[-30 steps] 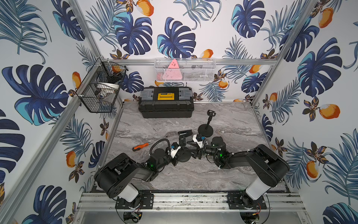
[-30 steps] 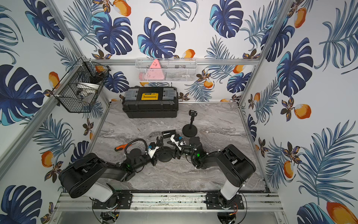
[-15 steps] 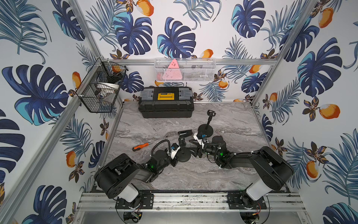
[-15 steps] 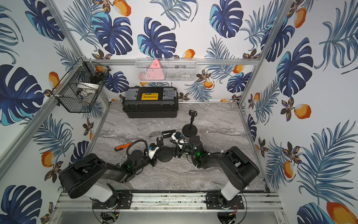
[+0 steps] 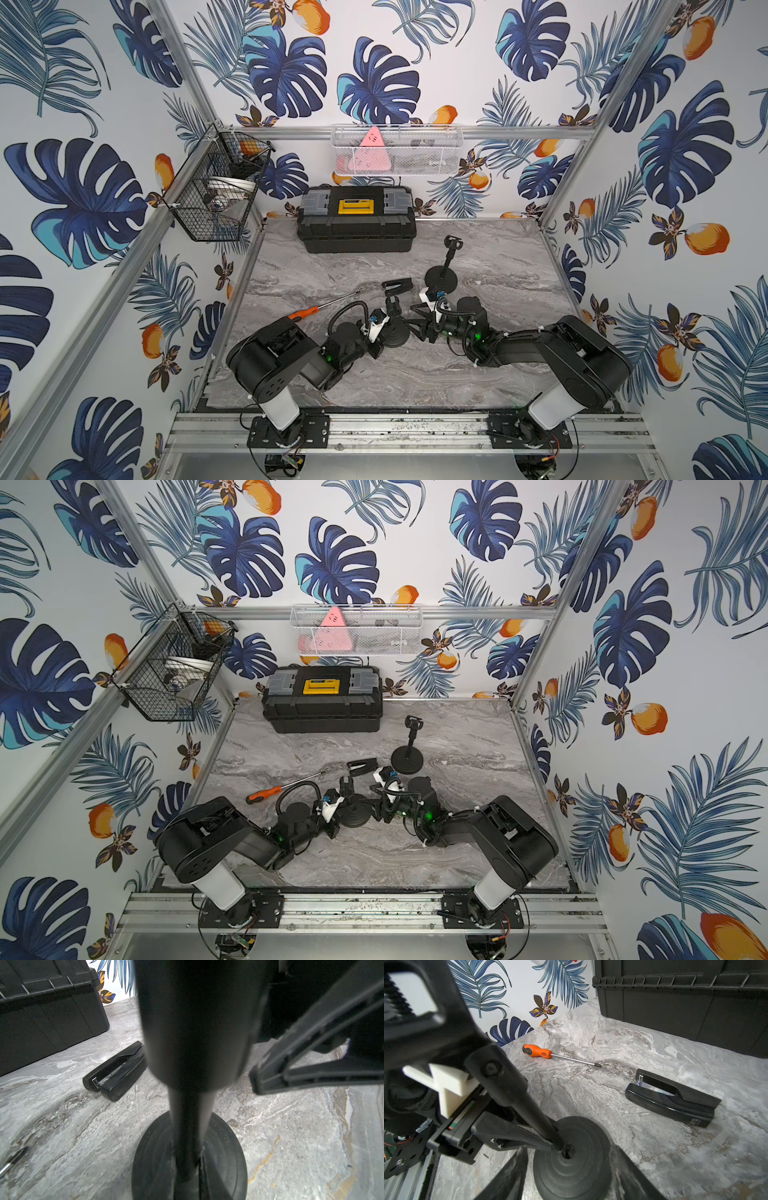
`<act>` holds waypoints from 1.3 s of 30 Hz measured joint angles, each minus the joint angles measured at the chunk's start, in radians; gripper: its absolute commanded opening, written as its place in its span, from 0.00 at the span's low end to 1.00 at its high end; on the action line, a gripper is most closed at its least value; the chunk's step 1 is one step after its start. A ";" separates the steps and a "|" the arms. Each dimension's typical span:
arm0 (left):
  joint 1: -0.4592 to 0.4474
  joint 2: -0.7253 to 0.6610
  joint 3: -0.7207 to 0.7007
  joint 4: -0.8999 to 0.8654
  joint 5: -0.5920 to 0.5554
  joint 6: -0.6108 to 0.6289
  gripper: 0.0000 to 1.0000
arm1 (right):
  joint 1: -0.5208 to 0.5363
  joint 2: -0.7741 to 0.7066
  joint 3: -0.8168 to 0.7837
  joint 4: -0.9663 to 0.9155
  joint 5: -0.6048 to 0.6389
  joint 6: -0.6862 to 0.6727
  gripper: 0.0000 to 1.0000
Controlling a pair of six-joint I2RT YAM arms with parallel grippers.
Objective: Assemble a microphone stand
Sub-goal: Hold the microphone stand pole at the microphone stand base, then move the microphone stand to the center of the board.
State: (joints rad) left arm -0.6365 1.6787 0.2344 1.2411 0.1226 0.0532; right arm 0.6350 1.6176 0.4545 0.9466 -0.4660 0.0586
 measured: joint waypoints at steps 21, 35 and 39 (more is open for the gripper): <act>0.000 0.077 0.038 0.044 0.004 -0.002 0.09 | -0.015 -0.018 -0.008 -0.025 0.009 0.004 0.68; -0.002 0.106 -0.006 0.134 0.008 -0.014 0.08 | -0.031 -0.069 -0.021 -0.060 0.012 0.006 0.69; -0.017 0.109 -0.015 0.148 0.007 -0.027 0.08 | -0.035 -0.071 -0.021 -0.068 0.012 0.009 0.70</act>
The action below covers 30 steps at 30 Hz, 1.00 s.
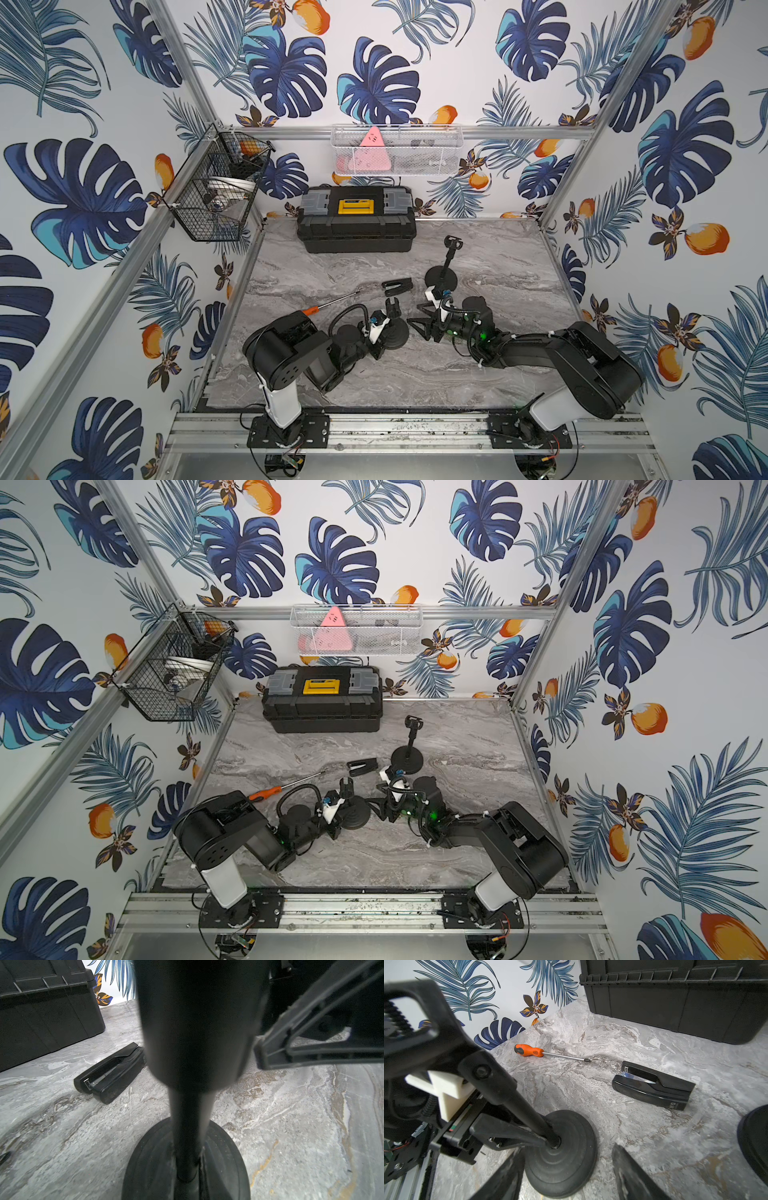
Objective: Assemble a microphone stand
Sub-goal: Move the microphone stand to the center of the board.
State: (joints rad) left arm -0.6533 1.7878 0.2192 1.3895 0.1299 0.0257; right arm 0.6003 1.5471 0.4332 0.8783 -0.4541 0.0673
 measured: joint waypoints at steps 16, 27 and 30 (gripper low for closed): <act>-0.165 0.045 0.038 0.029 -0.029 -0.029 0.08 | -0.020 -0.174 -0.112 -0.029 0.010 0.014 0.71; -0.178 0.028 0.035 0.006 -0.029 -0.024 0.08 | -0.020 -0.280 -0.179 -0.099 -0.088 -0.068 0.67; -0.178 0.027 0.035 0.007 -0.029 -0.020 0.08 | -0.020 -0.283 -0.196 -0.097 -0.105 -0.079 0.67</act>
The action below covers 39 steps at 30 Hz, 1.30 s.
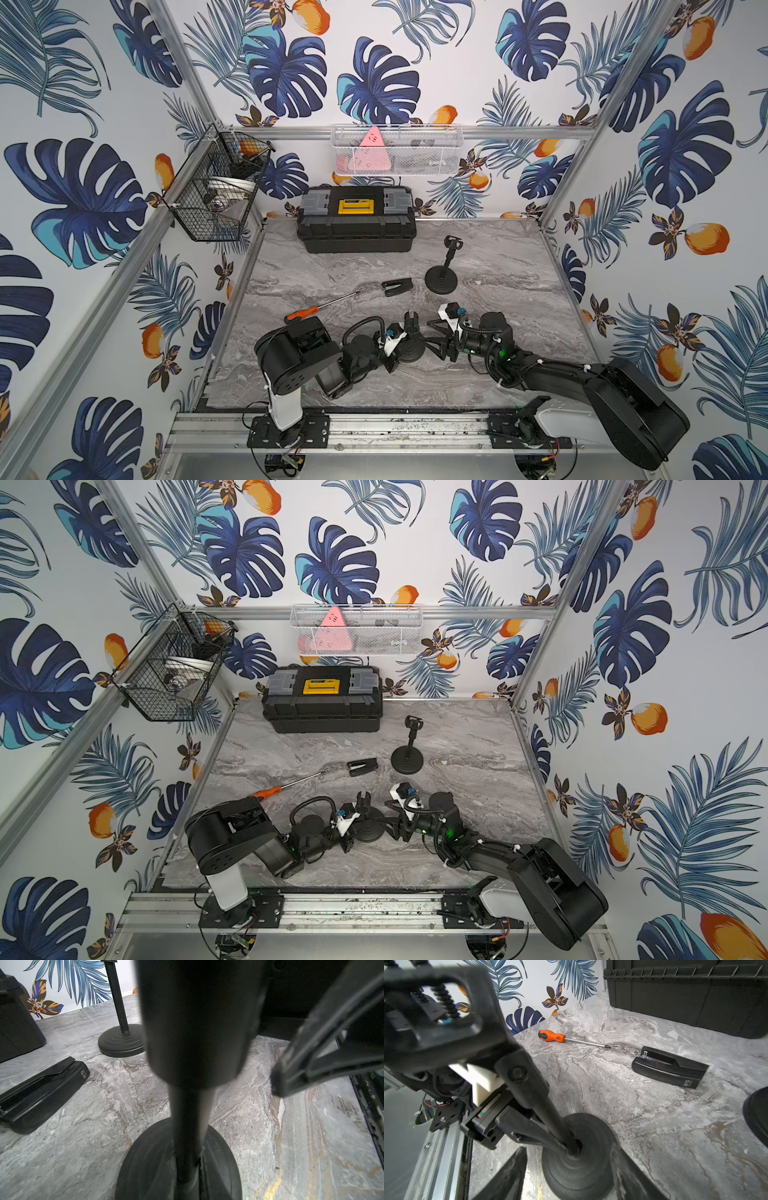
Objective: Assemble a microphone stand
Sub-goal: Move the microphone stand to the center of the board.
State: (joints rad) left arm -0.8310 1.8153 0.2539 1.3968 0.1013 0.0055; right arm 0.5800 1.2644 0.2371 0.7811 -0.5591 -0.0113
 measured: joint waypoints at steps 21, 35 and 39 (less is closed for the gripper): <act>-0.001 -0.069 0.027 -0.140 -0.023 0.048 0.08 | 0.001 0.014 0.018 -0.012 0.001 0.003 0.68; -0.001 -0.058 0.023 -0.130 -0.026 0.048 0.08 | 0.001 0.011 0.018 -0.012 0.001 0.003 0.69; -0.001 -0.016 0.019 -0.069 -0.024 0.047 0.07 | 0.001 0.011 0.018 -0.012 -0.004 0.005 0.66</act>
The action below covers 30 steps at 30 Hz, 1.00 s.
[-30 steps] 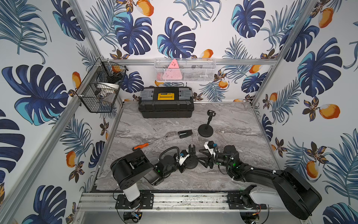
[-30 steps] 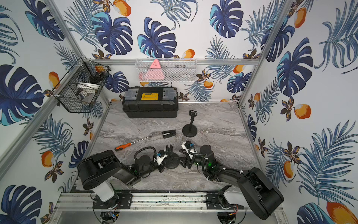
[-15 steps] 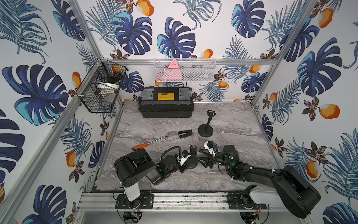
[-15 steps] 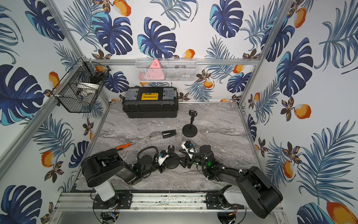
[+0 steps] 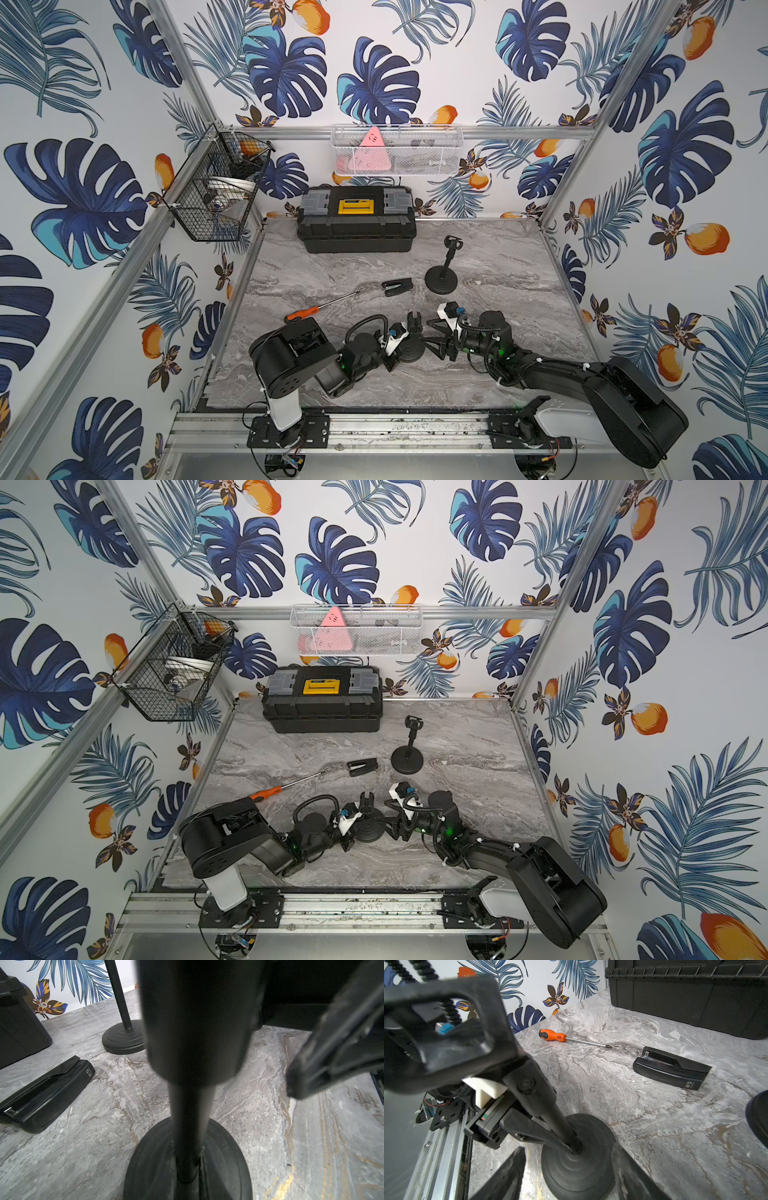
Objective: Assemble a microphone stand
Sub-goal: Move the microphone stand to the center of the board, then screw the microphone stand pole into the microphone stand base.
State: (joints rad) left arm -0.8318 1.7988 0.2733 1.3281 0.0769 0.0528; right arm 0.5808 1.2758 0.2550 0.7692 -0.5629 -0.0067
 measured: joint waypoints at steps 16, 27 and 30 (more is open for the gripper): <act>0.000 0.021 -0.014 0.053 0.002 -0.003 0.08 | 0.049 0.076 0.038 0.087 -0.048 -0.064 0.60; 0.000 0.008 -0.016 0.033 0.003 -0.002 0.08 | 0.060 0.119 0.116 0.096 -0.061 -0.162 0.48; 0.000 0.010 -0.016 0.034 0.002 -0.002 0.08 | 0.060 0.129 0.129 0.096 -0.074 -0.170 0.43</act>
State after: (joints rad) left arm -0.8318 1.8088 0.2577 1.3621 0.0792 0.0513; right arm 0.6403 1.4052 0.3843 0.8650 -0.6373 -0.1764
